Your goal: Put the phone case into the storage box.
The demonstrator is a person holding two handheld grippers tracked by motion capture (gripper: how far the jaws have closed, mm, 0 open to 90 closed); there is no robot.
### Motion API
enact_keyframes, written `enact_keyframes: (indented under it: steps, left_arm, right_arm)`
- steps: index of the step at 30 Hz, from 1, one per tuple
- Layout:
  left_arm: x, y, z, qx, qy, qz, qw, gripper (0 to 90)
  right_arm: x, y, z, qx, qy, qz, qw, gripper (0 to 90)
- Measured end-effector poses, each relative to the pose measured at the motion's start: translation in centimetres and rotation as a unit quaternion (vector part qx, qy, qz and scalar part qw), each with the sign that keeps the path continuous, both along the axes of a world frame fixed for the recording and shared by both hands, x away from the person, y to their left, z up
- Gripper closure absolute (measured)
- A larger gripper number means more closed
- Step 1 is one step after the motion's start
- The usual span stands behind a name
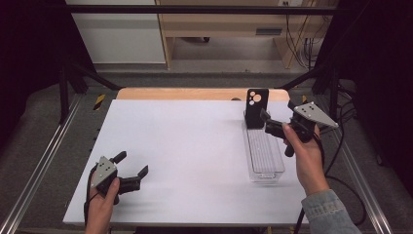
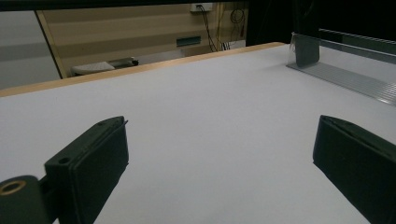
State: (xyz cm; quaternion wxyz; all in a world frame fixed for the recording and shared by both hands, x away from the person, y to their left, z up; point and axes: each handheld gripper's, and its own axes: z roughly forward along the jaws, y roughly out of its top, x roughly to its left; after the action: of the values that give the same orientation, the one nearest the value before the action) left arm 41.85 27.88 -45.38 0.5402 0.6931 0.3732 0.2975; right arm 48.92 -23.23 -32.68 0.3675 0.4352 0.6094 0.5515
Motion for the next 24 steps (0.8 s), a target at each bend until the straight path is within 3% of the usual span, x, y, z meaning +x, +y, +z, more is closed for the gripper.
enact_keyframes:
  steps: [10,24]
  left_arm:
    - [-0.2,0.2,0.1,-0.003,0.0,0.001,1.0,3.5]
    - [-0.9,2.1,0.3,-0.014,-0.004,0.016,0.9998,3.4]
  right_arm:
    - [-1.0,-1.2,-0.2,-0.001,-0.001,-0.007,1.0,3.9]
    - [-1.9,-2.9,-0.8,-0.001,0.0,-0.018,0.9998,4.4]
